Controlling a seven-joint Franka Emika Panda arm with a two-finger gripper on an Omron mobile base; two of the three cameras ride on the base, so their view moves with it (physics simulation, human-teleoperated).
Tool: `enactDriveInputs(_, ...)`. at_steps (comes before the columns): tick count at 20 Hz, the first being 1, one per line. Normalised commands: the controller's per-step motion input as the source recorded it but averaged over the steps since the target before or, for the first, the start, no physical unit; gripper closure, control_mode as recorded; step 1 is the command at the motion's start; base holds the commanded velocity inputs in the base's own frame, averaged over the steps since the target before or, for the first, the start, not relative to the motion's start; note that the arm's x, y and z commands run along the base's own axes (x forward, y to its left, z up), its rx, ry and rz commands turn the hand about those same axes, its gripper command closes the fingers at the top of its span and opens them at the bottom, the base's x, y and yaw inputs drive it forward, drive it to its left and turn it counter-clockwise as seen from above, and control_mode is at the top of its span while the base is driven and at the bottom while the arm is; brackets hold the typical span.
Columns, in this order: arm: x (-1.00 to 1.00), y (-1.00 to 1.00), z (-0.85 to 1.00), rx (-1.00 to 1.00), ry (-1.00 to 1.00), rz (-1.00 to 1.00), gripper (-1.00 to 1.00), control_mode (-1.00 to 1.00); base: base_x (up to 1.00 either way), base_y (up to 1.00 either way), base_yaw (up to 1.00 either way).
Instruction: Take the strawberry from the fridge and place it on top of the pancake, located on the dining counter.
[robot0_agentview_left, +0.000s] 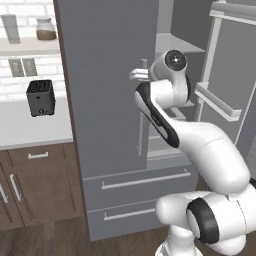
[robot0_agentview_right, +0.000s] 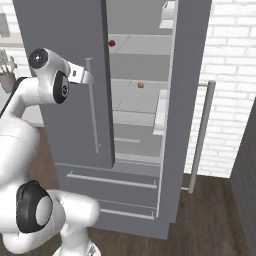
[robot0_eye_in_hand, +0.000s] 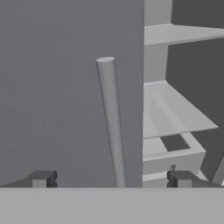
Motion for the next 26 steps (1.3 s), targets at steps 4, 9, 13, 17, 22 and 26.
enactDriveInputs(4,0.85,0.0,-0.12,-0.01,0.06,0.01,-1.0,-1.0,0.0,0.0,0.0)
enactDriveInputs(9,0.6,-0.05,-0.27,-0.01,0.05,0.0,-1.0,-1.0,0.0,0.0,0.0)
enactDriveInputs(13,0.42,-0.04,-0.21,-0.01,0.01,0.0,-1.0,-1.0,0.0,0.0,0.0)
enactDriveInputs(17,0.33,0.0,-0.14,0.0,-0.02,0.0,-1.0,-1.0,0.0,0.0,0.0)
enactDriveInputs(22,0.31,0.0,-0.19,-0.04,-0.08,0.0,-1.0,-1.0,0.0,0.0,0.0)
enactDriveInputs(26,0.26,0.0,-0.26,-0.07,-0.14,0.0,-1.0,-1.0,0.0,0.0,0.0)
